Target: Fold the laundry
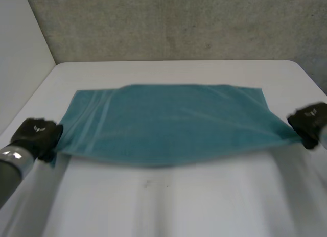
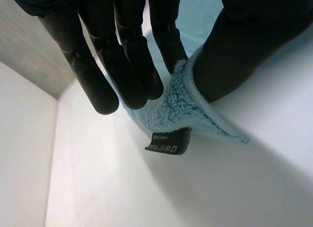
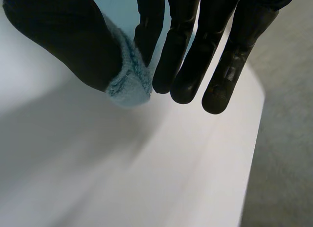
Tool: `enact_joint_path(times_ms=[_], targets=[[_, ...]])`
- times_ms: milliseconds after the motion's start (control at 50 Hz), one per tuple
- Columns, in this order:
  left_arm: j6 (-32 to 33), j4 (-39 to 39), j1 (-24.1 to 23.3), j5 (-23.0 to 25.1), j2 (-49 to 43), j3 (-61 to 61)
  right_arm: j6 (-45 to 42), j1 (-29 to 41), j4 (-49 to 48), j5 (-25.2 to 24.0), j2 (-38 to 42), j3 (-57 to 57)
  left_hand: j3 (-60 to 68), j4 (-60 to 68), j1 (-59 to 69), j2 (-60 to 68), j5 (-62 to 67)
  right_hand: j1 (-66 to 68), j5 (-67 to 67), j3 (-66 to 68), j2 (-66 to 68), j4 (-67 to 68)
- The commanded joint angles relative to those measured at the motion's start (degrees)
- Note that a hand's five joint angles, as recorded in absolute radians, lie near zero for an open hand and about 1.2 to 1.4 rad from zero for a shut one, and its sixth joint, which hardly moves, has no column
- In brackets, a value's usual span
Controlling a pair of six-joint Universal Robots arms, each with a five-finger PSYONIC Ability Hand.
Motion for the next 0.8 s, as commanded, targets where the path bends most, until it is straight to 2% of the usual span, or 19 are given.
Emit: enact_joint_path(times_ms=[20, 60, 100, 180, 280, 300, 360, 400, 520, 620, 800], targets=[[11.6, -20.0, 5.8, 2.4, 15.9, -3.5, -24.9, -11.2, 13.4, -3.3, -8.4, 12.6, 11.5, 11.3, 13.8, 11.0, 14.9, 24.5, 13.0, 11.9, 12.5, 11.6], [12.4, -19.8, 5.8, 3.1, 16.4, -3.5, -25.3, -13.0, 12.4, -4.3, -8.4, 12.9, 11.5, 11.3, 13.8, 11.0, 14.9, 24.5, 13.0, 11.9, 12.5, 11.6], [13.3, -18.1, 5.3, 6.1, 16.3, -2.0, -23.3, -12.4, 10.9, -5.0, -8.0, 12.0, 11.5, 11.3, 13.8, 11.0, 14.9, 24.5, 13.0, 11.9, 12.5, 11.6], [12.5, -11.6, 4.8, 8.9, 11.6, 1.2, -14.7, -9.1, 5.4, -5.2, -3.5, 6.9, 11.5, 11.3, 13.8, 11.0, 14.9, 24.5, 13.0, 11.9, 12.5, 11.6], [9.8, -3.0, -0.3, 8.2, -0.5, 8.4, -3.9, -4.1, -0.6, -4.2, 6.3, -2.4, 11.5, 11.3, 13.8, 11.0, 14.9, 24.5, 13.0, 11.9, 12.5, 11.6], [9.2, -1.5, -2.2, 6.8, -4.3, 11.1, -3.0, -3.2, -1.2, -3.9, 7.2, -3.9, 11.5, 11.3, 13.8, 11.0, 14.9, 24.5, 13.0, 11.9, 12.5, 11.6], [8.8, 0.5, -3.9, 3.9, -9.7, 15.2, -0.4, 0.4, -3.5, -1.5, 12.3, -9.8, 11.5, 11.3, 13.8, 11.0, 14.9, 24.5, 13.0, 11.9, 12.5, 11.6], [8.2, 2.3, -4.6, 0.9, -14.8, 19.7, 0.2, 1.7, -5.0, 0.7, 15.8, -12.9, 11.5, 11.3, 13.8, 11.0, 14.9, 24.5, 13.0, 11.9, 12.5, 11.6], [6.1, 7.0, -6.4, -1.3, -24.4, 29.3, 0.6, 5.0, -10.5, 9.3, 26.7, -23.7, 11.5, 11.3, 13.8, 11.0, 14.9, 24.5, 13.0, 11.9, 12.5, 11.6], [5.0, 8.9, -7.1, -1.4, -31.5, 37.4, 0.5, 6.3, -14.5, 10.5, 30.9, -28.7, 11.5, 11.3, 13.8, 11.0, 14.9, 24.5, 13.0, 11.9, 12.5, 11.6], [5.1, 9.6, -8.6, -0.8, -37.9, 44.7, 0.4, 7.6, -22.3, 11.4, 34.1, -32.2, 11.5, 11.3, 13.8, 11.0, 14.9, 24.5, 13.0, 11.9, 12.5, 11.6]])
